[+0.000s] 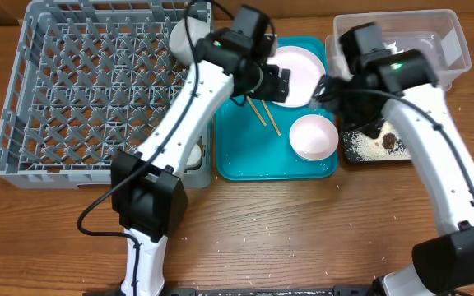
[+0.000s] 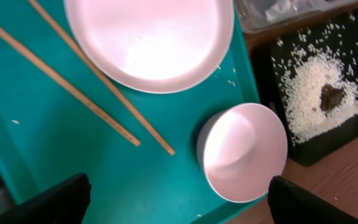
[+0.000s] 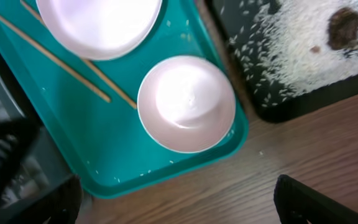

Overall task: Sort waste into correct bins and load items into the dishwasher
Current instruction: 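Move the left gripper back to the pink bowl on the teal tray, then grasp the pink bowl with the left gripper and lift it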

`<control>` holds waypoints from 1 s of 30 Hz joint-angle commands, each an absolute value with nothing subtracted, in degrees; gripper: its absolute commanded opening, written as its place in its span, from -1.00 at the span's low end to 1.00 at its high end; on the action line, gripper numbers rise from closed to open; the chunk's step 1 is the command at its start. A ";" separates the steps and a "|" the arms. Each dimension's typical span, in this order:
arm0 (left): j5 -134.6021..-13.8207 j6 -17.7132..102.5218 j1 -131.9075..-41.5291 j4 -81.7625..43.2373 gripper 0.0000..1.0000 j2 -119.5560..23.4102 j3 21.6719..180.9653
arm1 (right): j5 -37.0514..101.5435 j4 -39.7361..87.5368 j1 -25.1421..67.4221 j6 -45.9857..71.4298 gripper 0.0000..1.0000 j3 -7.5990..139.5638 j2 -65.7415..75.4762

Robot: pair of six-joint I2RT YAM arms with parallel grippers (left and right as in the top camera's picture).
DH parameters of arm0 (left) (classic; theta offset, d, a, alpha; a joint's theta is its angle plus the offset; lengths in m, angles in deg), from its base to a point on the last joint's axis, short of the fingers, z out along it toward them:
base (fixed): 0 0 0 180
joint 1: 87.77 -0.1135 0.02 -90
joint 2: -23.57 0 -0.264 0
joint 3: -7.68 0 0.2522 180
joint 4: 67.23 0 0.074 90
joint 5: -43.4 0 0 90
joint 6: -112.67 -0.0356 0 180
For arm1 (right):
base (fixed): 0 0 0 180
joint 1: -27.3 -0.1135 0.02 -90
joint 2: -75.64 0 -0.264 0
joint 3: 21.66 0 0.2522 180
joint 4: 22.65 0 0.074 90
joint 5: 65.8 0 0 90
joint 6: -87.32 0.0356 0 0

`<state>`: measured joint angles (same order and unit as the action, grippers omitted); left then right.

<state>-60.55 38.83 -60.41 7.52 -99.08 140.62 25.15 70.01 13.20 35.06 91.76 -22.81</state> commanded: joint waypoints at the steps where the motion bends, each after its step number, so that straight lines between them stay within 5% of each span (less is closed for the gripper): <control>1: -61.05 39.46 -59.21 6.52 0.81 -99.91 138.45 | 24.91 71.97 20.15 35.34 1.00 96.72 -15.51; 8: -56.94 39.40 -54.60 4.77 0.77 -99.93 134.04 | 24.30 75.43 35.88 35.52 1.00 96.96 -5.02; 23: -47.66 36.82 -48.92 0.05 0.49 -109.59 133.08 | 24.32 76.52 37.65 35.52 1.00 96.96 -4.91; 30: -47.76 36.80 -50.03 -1.09 -0.30 -110.33 133.08 | 24.30 76.52 37.65 35.52 1.00 96.96 -4.91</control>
